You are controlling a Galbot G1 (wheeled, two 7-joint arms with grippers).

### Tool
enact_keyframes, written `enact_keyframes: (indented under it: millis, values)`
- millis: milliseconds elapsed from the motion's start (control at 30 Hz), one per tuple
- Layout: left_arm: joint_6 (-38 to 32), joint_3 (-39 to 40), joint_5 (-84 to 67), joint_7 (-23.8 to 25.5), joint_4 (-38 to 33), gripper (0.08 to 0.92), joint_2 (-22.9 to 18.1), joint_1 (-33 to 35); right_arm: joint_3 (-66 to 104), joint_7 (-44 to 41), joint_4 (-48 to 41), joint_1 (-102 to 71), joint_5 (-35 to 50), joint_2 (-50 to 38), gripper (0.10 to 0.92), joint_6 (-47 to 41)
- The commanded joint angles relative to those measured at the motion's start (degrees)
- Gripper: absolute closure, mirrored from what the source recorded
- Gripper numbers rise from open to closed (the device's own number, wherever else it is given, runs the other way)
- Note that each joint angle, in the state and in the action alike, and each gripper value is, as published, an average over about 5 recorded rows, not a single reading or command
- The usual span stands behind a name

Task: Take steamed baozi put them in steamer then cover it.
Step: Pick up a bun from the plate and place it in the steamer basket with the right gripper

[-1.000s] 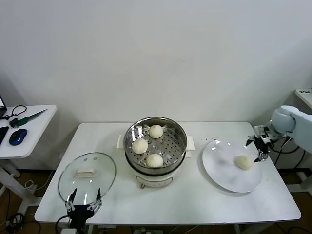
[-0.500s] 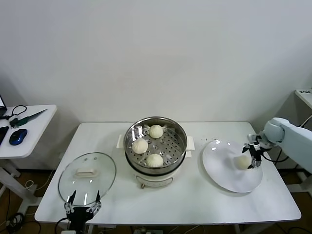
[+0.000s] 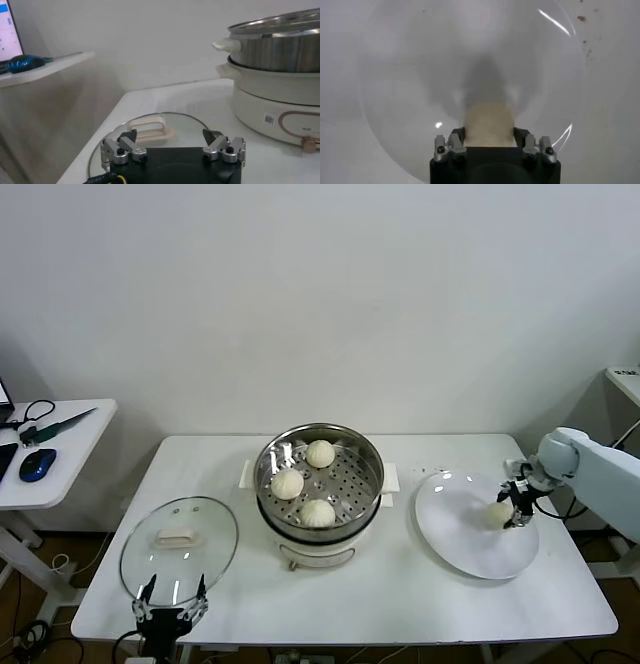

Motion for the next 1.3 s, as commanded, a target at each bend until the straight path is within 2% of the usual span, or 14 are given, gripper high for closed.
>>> enact_keyframes:
  millis: [33,133,300,533,833,1300]
  values:
    - [0.0,0.0,0.0,0.0,-0.1,0.177,0.1,0.0,-26.0,-1.5,13.8,29.7,19.1,-0.1,0.38,-3.9]
    - [0.3,0.2,0.0,0.1,-0.3,0.177,0.1,-0.1,-34.4,-1.8,19.4,42.7,26.4,3.1,0.378,-5.6]
    - [0.6,0.5,0.1,0.2,-0.7,0.177,0.2,-0.2,-37.1,-0.8,28.4,54.8,38.6,9.7,0.378,-10.4]
    - [0.4,0.9,-0.1,0.2,-1.1,0.177,0.2,-0.1,-31.7,5.1,33.3,52.1,46.4,20.0,0.377,-15.9]
    - [0.5,0.5,-0.5,0.2,-1.9,0.177,0.2,-0.4,-29.4,10.5,29.3,38.9,42.2,28.6,0.375,-19.2]
    - [0.4,0.1,-0.7,0.4,-1.7,0.177,0.3,-0.6,-28.6,12.7,24.8,27.1,30.8,26.4,0.372,-20.1]
